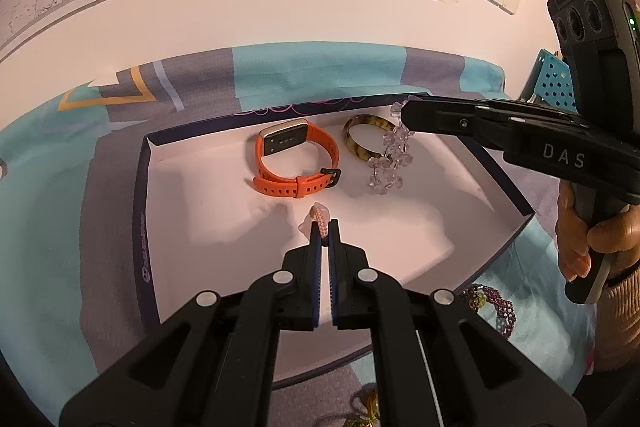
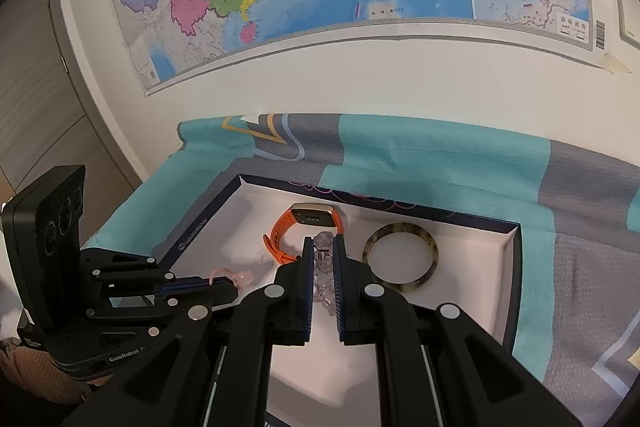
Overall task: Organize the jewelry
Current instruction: 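Open the right tool to drop the bracelet while the left tool releases the pendant, then withdraw both tools and grasp the dark beaded necklace with the right tool, then lift the dark beaded necklace with the right tool while the left tool approaches the black ring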
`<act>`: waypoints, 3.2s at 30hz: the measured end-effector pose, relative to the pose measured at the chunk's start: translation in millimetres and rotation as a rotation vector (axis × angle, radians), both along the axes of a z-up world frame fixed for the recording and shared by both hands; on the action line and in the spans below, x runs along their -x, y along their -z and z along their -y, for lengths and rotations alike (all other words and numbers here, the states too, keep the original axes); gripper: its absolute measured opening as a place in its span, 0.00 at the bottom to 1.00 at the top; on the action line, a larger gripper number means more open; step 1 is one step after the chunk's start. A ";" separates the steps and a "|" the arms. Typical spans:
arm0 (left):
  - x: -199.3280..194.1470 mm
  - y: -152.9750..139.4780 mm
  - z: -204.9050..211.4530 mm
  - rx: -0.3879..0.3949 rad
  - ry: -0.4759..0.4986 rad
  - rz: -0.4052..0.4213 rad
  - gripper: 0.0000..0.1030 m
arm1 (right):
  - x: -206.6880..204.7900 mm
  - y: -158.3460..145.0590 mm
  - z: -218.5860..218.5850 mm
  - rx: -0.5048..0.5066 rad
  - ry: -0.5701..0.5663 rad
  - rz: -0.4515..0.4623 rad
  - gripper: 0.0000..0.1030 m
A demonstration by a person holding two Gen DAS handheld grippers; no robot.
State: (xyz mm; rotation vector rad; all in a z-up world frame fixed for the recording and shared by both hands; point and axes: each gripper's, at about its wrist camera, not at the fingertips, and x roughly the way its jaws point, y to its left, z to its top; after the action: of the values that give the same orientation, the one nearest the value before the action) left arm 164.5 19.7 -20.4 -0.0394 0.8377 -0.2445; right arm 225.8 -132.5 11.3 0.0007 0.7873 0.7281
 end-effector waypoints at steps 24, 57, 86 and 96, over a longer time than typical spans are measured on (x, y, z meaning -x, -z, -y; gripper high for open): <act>-25.0 14.0 10.3 -0.024 0.009 -0.060 0.10 | -9.3 31.0 2.0 0.135 0.033 -0.021 0.09; 96.7 -13.9 -16.1 -0.040 -0.019 0.114 0.44 | 110.3 28.0 47.7 0.145 -0.058 -0.018 0.32; 140.0 20.2 14.3 -0.042 0.097 0.025 0.49 | 119.3 55.2 43.3 0.234 -0.002 -0.040 0.07; 137.0 24.7 19.9 -0.042 0.118 -0.002 0.48 | 130.5 30.1 55.6 0.113 -0.008 -0.002 0.06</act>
State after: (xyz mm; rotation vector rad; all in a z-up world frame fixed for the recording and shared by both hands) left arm 27.4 -0.3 -45.1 0.0490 0.8475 -0.3374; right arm 95.3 -188.2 -18.8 -0.1042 0.8302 0.6907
